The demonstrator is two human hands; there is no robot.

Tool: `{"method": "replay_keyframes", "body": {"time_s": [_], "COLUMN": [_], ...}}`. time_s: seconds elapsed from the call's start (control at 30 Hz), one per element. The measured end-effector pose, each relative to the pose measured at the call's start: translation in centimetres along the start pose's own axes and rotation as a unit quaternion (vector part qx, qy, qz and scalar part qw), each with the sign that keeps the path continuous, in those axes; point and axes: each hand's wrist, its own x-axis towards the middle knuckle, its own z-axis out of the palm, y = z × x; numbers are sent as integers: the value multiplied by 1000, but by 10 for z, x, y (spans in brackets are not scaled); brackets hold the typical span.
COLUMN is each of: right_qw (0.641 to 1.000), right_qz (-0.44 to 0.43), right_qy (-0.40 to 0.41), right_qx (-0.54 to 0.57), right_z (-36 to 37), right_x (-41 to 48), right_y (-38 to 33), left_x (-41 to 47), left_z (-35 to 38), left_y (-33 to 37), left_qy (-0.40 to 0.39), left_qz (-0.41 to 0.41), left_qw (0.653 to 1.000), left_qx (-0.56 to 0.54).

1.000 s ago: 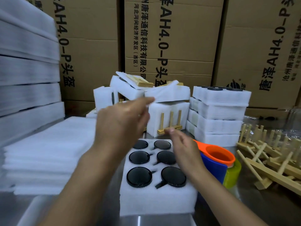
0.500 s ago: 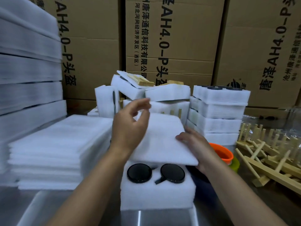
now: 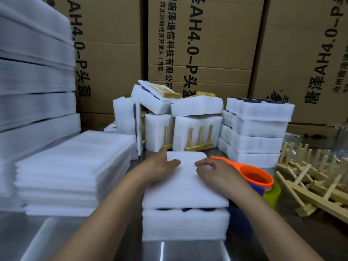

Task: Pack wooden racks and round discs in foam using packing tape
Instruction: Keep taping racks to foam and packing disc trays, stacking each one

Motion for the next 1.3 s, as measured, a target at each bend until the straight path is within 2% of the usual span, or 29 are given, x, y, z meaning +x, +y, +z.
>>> {"method": "replay_keyframes", "body": {"time_s": [0.13,0.3,0.57,0.93,1.03,1.17,1.3], "right_qw": [997,996,994,968,966,964,955], "right_qz": [-6,-14,-25,-44,-69,-126,-142], "right_qy": [2,-13,-27,-15,-6,-57,-87], "right_qx": [-74,-84,-100,-247,-250,-227,-245], "right_z": [2,-1,-3,-3,1,4,6], "right_x": [-3,-4,-4,-11,-12,-9,-9], "right_y": [-1,0,1,-3,-3,-8,-16], "left_x": [-2,-4,-8,-9,-8,-8,-7], "left_z": [1,3,4,17,18,20,21], "left_y": [1,3,5,5,4,2,2], "left_qy": [-7,-11,-15,-58,-54,-50,-50], "left_qz": [1,-9,-10,-50,-52,-45,-48], "left_qw": [999,995,993,983,981,979,977], "left_qx": [47,98,118,168,178,194,201]}}
